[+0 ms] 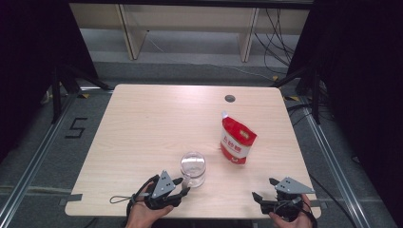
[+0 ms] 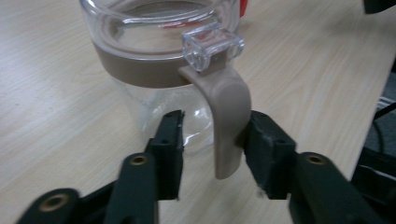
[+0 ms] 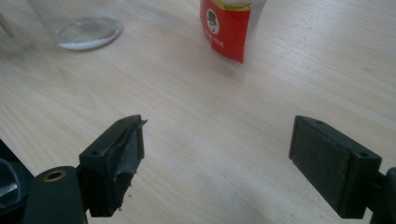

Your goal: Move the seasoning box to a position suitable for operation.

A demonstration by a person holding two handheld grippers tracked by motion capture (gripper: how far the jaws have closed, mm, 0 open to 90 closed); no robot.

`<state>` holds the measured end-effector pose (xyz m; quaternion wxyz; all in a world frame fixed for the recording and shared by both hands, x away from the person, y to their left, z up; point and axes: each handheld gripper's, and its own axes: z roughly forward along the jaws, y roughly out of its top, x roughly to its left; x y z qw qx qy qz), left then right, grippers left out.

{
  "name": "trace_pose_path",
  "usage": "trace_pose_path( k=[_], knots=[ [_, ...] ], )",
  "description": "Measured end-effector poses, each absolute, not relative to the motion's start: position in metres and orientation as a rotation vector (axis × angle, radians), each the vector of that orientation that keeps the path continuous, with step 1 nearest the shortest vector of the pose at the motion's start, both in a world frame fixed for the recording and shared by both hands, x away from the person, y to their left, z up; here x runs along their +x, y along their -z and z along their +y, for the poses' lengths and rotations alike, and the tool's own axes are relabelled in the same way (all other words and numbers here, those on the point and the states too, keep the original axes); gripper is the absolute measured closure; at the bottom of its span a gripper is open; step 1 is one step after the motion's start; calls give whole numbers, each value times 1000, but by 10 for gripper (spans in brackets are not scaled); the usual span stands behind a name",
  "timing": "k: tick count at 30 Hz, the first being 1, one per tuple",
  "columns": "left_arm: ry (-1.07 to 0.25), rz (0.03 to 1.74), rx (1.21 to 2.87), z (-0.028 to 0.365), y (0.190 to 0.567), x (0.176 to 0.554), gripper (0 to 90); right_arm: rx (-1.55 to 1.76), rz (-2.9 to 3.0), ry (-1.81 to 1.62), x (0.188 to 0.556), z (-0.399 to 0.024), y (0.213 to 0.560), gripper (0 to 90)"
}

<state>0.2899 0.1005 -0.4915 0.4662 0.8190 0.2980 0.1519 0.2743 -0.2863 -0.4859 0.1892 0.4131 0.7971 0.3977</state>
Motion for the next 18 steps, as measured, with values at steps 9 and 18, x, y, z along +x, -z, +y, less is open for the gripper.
trace_pose_path(
  k=[9, 18],
  knots=[
    [-424, 763, 2006, 128, 491, 300, 723, 1202, 2240, -1120, 274, -285, 487, 189],
    [-475, 831, 1970, 128, 495, 309, 722, 1152, 2244, -1130, 275, -286, 487, 198]
  ],
)
